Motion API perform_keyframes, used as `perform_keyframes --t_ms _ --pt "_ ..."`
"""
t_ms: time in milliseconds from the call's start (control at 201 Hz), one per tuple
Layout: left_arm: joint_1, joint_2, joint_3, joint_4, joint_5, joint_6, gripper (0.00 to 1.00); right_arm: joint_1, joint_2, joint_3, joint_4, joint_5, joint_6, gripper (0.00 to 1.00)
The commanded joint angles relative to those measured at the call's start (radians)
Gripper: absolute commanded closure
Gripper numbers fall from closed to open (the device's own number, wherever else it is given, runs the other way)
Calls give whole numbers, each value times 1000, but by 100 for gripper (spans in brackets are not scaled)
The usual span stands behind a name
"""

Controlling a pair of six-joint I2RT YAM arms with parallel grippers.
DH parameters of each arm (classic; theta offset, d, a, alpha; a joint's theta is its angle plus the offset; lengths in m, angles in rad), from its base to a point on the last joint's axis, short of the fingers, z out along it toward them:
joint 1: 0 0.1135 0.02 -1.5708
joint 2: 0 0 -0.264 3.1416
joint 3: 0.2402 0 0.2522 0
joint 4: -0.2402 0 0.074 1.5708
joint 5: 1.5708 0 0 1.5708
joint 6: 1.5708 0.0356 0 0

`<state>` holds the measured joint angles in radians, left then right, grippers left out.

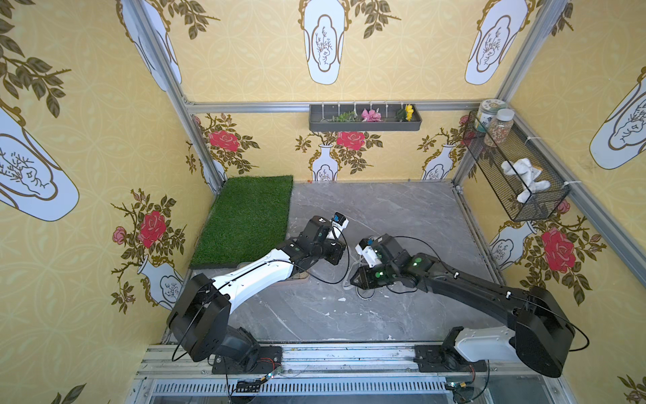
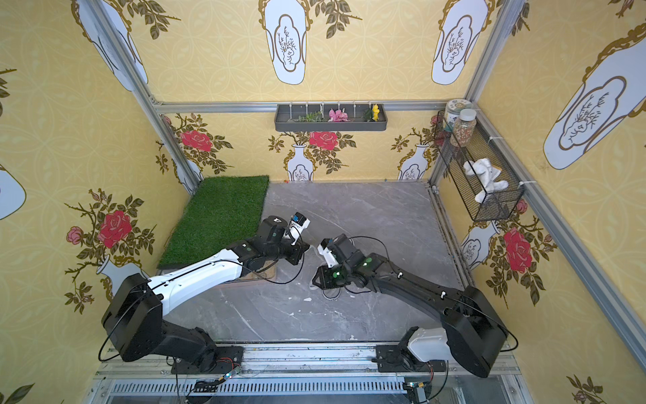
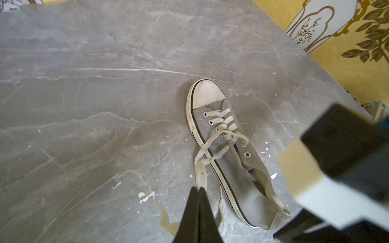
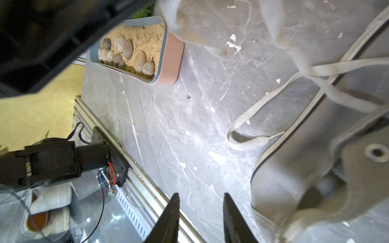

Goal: Tie the shoes
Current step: Wrap the shoelace around the shoelace.

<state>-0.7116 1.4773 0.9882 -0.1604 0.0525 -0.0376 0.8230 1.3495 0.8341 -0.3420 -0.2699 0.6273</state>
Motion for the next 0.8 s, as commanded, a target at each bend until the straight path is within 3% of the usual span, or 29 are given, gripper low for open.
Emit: perform_keyframes --t_ms 0,139,304,792 --pt "6 7 17 -21 17 -51 100 131 42 28 -10 283 257 63" --pt "9 12 39 -32 10 -58 100 258 94 11 40 399 480 63" --pt "12 13 55 -49 13 -52 100 290 149 -24 113 471 667 58" --pt "11 -35 31 -27 29 -33 100 369 238 -20 131 722 1015 55"
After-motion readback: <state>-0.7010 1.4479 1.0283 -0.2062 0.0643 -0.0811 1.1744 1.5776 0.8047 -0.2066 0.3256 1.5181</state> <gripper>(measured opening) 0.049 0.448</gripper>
